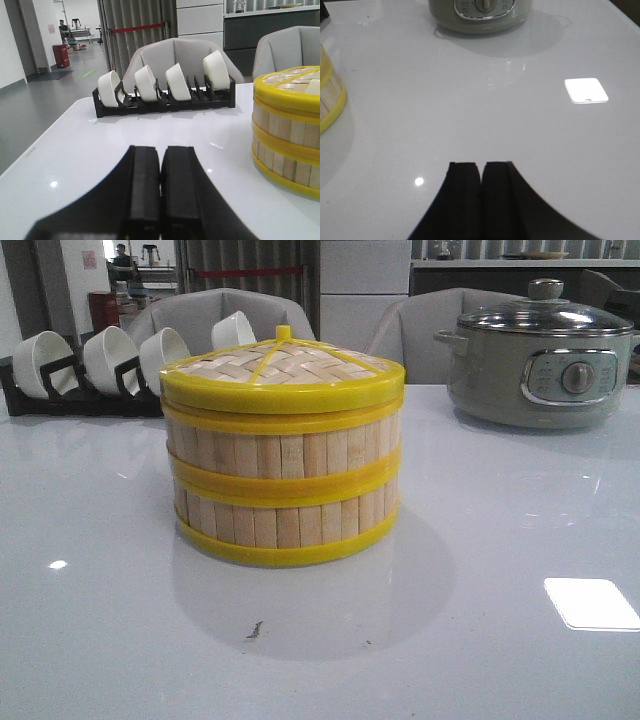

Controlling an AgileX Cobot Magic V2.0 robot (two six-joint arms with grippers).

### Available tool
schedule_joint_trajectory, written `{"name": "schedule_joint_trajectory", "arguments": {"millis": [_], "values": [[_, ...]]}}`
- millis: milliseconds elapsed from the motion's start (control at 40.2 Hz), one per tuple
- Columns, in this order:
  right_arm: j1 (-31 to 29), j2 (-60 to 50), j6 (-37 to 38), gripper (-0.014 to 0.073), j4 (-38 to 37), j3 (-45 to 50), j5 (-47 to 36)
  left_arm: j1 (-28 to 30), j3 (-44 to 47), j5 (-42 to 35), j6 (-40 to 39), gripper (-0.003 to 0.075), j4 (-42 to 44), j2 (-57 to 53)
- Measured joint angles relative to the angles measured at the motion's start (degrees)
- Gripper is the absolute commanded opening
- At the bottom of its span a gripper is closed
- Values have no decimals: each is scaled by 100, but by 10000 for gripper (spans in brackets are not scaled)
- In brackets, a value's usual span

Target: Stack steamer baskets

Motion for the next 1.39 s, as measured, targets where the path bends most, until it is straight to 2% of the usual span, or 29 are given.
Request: {"name": "schedule_joint_trajectory", "arguments": {"millis": [174, 498, 1394], "values": [[175, -888, 0, 55, 152, 719, -260, 0, 0, 0, 0, 90, 0, 0], [294, -1712, 3, 55, 164, 796, 157, 0, 0, 0, 0, 90, 0, 0], [294, -1772, -49, 55, 229, 796, 237, 0, 0, -10, 0, 90, 0, 0]]}}
